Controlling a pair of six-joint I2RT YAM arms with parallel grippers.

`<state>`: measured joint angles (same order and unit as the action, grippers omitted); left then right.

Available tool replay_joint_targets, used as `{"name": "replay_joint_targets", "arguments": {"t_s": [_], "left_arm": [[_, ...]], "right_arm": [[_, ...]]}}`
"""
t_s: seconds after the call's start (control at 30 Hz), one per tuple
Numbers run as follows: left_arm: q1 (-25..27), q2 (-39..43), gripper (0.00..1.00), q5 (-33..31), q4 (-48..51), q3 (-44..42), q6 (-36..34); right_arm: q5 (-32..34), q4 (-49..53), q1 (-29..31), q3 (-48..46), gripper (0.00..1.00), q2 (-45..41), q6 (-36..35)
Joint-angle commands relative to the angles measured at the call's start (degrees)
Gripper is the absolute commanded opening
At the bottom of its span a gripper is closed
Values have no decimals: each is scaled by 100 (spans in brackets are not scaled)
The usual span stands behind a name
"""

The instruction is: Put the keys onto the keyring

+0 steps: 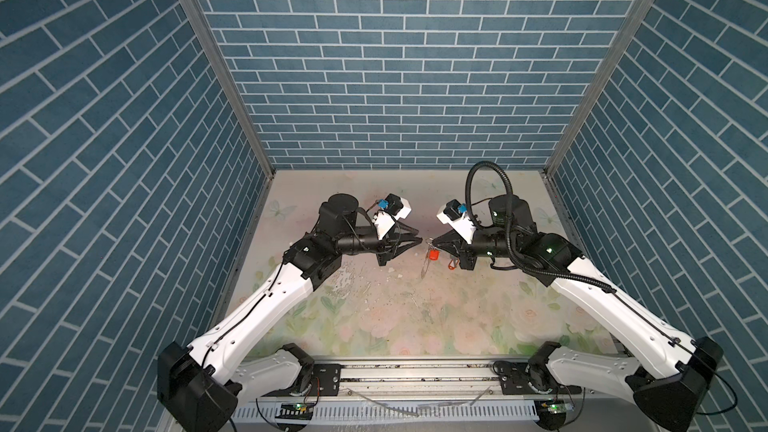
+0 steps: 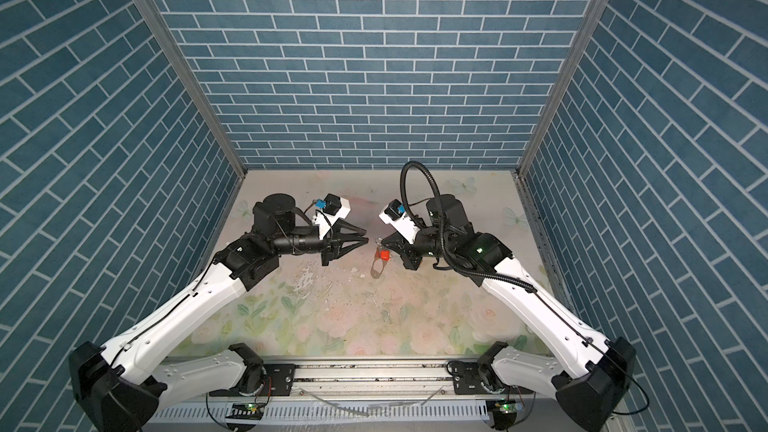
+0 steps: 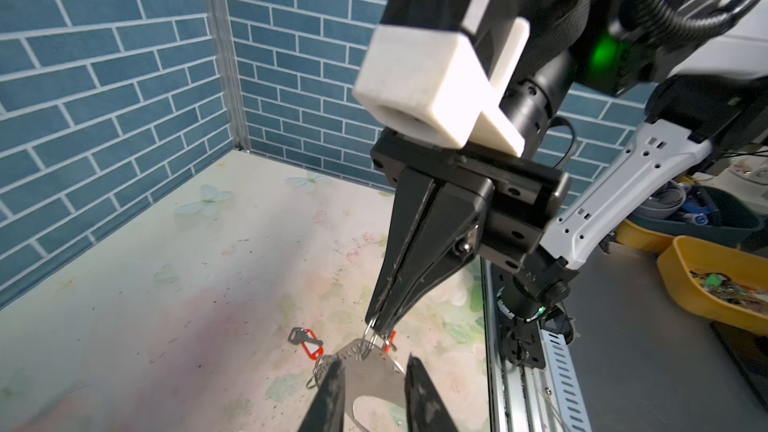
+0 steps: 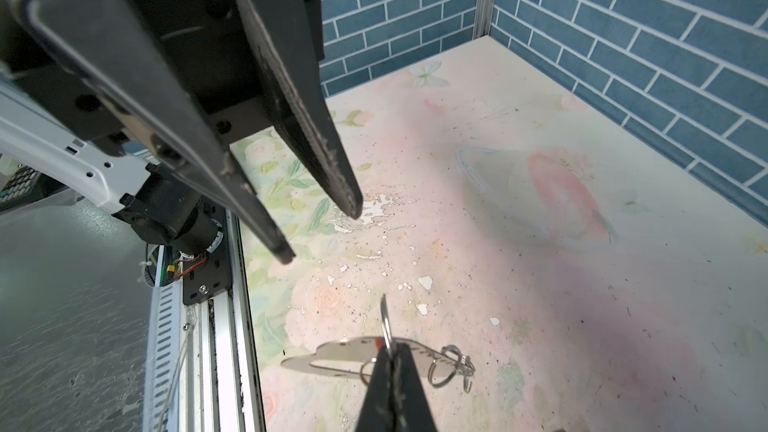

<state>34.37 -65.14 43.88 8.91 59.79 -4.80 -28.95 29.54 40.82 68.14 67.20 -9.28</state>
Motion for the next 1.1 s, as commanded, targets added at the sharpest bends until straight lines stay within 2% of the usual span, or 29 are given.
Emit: {"name": "replay_joint_targets", "arguments": {"t_s": [0.0,0.23,0.57,0.93,1.07], "left_arm": [[106,39,28,-415,520,128,-236],[406,-143,28,-634,342,178,-368],[580,-189,31,-1215,-227,68,-311],[597,-473,31,-591,-83,261,-364],[597,-492,30,-547,-72,248,-364]], "right_arm": [[4,951,10,691,0,289,-625],[-182,2277,8,1849,0,1082,-1026],[-346,2832,5,2293,0,1313,-1233],[-533,2713,12,2252,0,1289,-1331],[-559,2663,13,2208,0,1243,-1339]]}}
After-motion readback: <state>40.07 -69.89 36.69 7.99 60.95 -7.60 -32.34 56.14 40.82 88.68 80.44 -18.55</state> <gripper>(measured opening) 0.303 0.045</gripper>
